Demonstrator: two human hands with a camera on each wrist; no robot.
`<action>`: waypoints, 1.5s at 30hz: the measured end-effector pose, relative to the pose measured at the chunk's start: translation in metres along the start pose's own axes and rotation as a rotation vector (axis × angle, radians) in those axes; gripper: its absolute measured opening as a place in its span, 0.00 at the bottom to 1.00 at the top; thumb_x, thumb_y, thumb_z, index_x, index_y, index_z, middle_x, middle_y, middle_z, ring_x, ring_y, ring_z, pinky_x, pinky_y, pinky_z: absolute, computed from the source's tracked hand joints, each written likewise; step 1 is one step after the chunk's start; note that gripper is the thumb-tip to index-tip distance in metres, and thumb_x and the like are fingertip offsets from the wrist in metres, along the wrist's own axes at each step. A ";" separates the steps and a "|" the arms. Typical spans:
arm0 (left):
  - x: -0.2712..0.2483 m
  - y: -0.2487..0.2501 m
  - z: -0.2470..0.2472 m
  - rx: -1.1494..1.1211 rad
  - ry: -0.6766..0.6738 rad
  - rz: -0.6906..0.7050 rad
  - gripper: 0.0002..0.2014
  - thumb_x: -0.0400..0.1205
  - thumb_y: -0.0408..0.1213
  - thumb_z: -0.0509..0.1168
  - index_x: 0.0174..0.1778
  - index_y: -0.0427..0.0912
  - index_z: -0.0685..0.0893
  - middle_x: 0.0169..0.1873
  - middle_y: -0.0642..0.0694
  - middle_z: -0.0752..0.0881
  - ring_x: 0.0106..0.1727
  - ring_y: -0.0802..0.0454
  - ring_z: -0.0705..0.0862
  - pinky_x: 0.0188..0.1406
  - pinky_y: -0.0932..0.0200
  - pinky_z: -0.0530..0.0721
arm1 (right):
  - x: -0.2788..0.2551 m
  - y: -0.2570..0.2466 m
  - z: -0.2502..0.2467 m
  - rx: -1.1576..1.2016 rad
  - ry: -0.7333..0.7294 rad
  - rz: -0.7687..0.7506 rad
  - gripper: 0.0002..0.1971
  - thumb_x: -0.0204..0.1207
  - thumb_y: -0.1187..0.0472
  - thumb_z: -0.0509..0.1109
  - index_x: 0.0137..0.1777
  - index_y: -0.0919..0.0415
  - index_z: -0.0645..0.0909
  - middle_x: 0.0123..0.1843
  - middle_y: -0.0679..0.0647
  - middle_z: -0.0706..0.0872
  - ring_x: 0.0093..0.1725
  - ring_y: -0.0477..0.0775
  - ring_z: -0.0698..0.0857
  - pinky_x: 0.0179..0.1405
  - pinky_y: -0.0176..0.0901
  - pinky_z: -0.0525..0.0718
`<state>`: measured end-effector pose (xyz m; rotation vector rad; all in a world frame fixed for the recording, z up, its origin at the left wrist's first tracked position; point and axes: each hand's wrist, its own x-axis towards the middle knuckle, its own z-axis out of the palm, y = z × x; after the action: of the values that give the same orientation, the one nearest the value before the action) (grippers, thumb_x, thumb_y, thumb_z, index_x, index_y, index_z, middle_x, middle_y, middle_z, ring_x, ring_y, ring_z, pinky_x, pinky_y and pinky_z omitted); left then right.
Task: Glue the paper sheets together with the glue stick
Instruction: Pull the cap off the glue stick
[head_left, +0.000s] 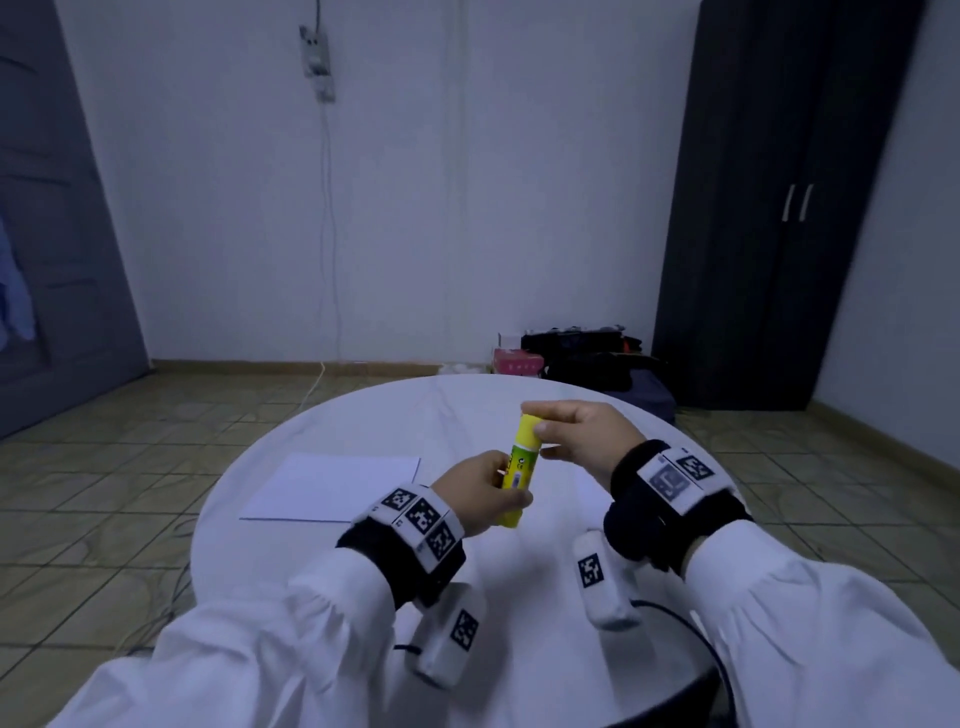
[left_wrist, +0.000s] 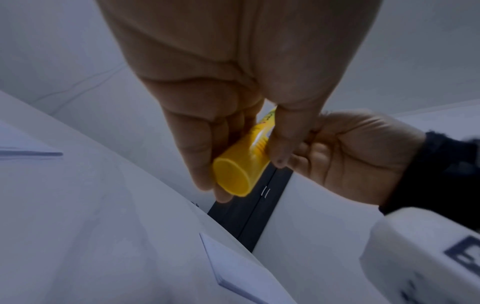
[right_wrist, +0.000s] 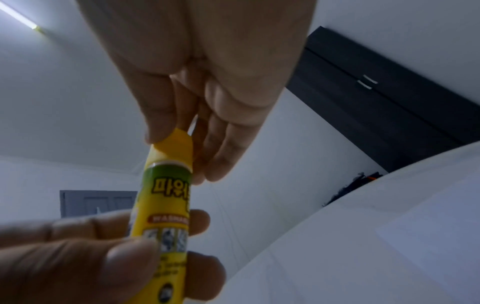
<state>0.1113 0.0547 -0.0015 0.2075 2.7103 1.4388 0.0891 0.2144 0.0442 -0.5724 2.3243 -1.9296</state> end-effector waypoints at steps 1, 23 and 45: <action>-0.002 0.000 0.000 0.003 0.008 0.003 0.14 0.73 0.48 0.71 0.50 0.50 0.78 0.52 0.41 0.88 0.53 0.42 0.88 0.57 0.39 0.85 | 0.001 -0.002 0.002 -0.021 0.027 -0.011 0.09 0.77 0.69 0.69 0.54 0.57 0.82 0.55 0.57 0.86 0.50 0.52 0.85 0.49 0.41 0.85; 0.047 -0.039 -0.017 -0.093 -0.024 -0.098 0.23 0.77 0.42 0.71 0.65 0.54 0.70 0.53 0.41 0.87 0.52 0.42 0.89 0.57 0.41 0.86 | 0.073 0.025 0.019 -0.110 -0.011 0.125 0.13 0.76 0.71 0.66 0.55 0.55 0.84 0.54 0.54 0.87 0.49 0.51 0.83 0.40 0.38 0.79; 0.097 -0.098 -0.041 -0.411 0.061 -0.334 0.07 0.84 0.46 0.63 0.53 0.49 0.78 0.45 0.44 0.87 0.57 0.44 0.88 0.58 0.39 0.86 | 0.237 0.115 0.046 -0.880 -0.091 0.461 0.23 0.78 0.64 0.68 0.73 0.65 0.73 0.72 0.63 0.76 0.71 0.63 0.75 0.69 0.49 0.74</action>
<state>0.0021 -0.0182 -0.0590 -0.2996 2.2723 1.8564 -0.1451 0.1109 -0.0323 -0.1111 2.8239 -0.6317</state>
